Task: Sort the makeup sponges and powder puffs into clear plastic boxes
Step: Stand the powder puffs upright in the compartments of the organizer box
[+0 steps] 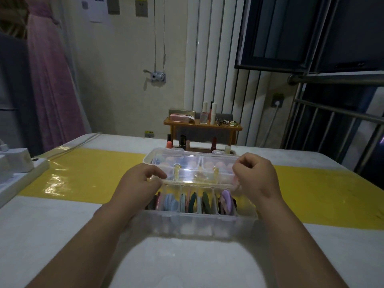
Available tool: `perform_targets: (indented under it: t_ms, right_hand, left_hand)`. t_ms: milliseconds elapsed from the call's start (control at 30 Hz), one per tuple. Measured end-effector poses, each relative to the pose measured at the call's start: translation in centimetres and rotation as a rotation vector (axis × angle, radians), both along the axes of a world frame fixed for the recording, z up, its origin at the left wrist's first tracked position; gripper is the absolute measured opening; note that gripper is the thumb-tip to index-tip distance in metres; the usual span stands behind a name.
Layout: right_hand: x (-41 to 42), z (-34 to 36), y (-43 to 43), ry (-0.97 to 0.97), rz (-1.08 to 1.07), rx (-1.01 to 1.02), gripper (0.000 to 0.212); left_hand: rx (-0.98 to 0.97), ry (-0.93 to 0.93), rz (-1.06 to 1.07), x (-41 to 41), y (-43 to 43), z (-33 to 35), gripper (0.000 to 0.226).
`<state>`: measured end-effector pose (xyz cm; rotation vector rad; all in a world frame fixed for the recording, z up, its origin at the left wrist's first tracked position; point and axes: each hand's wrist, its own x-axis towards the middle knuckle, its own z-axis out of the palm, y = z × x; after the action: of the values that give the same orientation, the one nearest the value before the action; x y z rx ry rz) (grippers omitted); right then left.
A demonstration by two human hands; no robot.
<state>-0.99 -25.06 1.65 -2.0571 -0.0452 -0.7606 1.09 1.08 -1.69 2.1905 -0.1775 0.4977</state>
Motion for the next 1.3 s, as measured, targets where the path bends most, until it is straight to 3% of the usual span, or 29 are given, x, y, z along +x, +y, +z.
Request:
perform_targets:
  t_ms: [267, 467, 600, 800, 933, 1100, 1300]
  right_hand:
    - [0.0, -0.2, -0.5, 0.318, -0.035, -0.303, 0.018]
    - [0.0, 0.1, -0.5, 0.365, -0.043, -0.366, 0.003]
    - [-0.1, 0.2, -0.5, 0.428, -0.049, -0.420, 0.005]
    - [0.3, -0.3, -0.8, 0.539, -0.018, -0.484, 0.004]
    - [0.1, -0.3, -0.8, 0.534, 0.000, -0.462, 0.012]
    - [0.1, -0.1, -0.6, 0.504, -0.029, -0.469, 0.006]
    - [-0.3, -0.4, -0.1, 0.304, -0.004, -0.380, 0.012]
  left_hand:
    - [-0.023, 0.025, 0.005, -0.1, -0.1, 0.0, 0.029]
    - [-0.124, -0.016, 0.027, -0.2, 0.1, 0.1, 0.029]
    - [-0.249, -0.015, 0.041, -0.3, 0.2, 0.2, 0.029]
    - [-0.281, 0.007, 0.058, -0.2, 0.1, 0.2, 0.028]
    - [-0.280, 0.004, 0.061, -0.3, 0.3, 0.2, 0.029]
    - [-0.256, -0.003, 0.058, -0.2, 0.6, 0.1, 0.028]
    - [0.079, 0.139, 0.119, 0.6, 3.7, 0.7, 0.042]
